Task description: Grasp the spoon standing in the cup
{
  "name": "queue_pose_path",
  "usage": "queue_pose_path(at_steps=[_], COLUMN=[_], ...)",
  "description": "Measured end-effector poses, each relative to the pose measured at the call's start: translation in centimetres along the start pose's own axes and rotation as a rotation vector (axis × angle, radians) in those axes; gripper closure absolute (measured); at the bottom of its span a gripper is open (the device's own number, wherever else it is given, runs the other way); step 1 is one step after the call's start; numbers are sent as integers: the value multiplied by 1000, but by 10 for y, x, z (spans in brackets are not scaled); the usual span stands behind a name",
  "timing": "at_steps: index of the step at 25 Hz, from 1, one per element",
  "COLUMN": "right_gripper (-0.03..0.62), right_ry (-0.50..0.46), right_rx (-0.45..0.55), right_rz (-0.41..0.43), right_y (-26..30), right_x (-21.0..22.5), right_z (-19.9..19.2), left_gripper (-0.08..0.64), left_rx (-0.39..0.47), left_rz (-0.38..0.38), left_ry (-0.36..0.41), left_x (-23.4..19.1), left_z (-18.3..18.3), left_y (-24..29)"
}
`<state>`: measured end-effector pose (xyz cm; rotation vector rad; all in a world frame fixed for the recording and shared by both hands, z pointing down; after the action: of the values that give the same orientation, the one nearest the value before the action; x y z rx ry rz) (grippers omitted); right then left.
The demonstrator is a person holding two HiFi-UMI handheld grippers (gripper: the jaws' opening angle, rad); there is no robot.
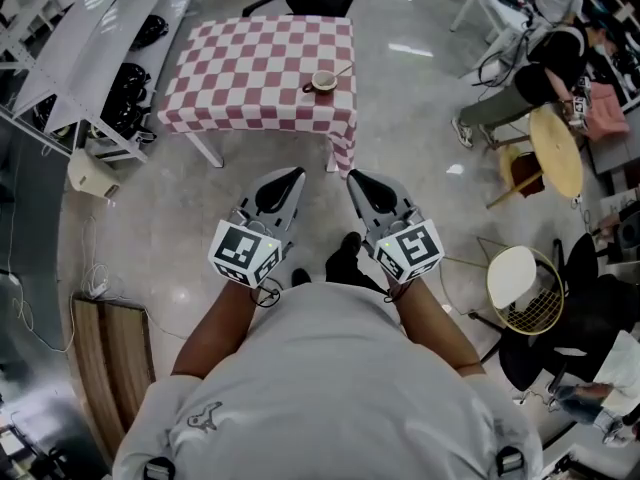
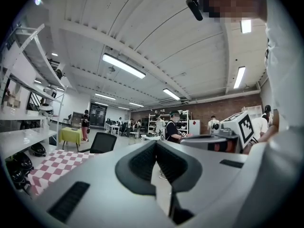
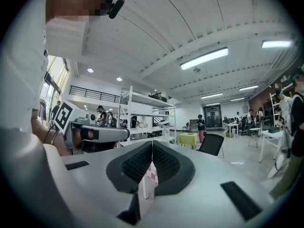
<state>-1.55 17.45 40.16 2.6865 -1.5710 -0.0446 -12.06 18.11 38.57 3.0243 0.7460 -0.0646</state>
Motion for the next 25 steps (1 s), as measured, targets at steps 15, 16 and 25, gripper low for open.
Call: queue_pose_path(at_steps=[15,16,25], right_gripper=[560,560,560], right_ry=[48,52,65], right_rx=[25,25,16], right_rz=[56,62,129], right_y=[29,30,44], right_x=[68,76,163], right_z=[-3,-2,-6], left_gripper=[546,546,546], left_rx=[-8,-11,-33], left_rz=[-10,-8,32], left_ry=[3,-3,-20], left_x=[-18,-19,-28], left_z=[1,1,-4], left_y=[73,82,175])
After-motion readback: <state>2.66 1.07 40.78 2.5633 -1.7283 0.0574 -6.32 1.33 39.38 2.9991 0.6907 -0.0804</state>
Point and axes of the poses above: the fingertips, and each gripper's own axes: y forward along the fingers, x to its right, z out of its top, the point moved 2 cm from there along -y, backward along the fingers, and after that the axes turned 10 degrees about z, right-handed, at the moved point
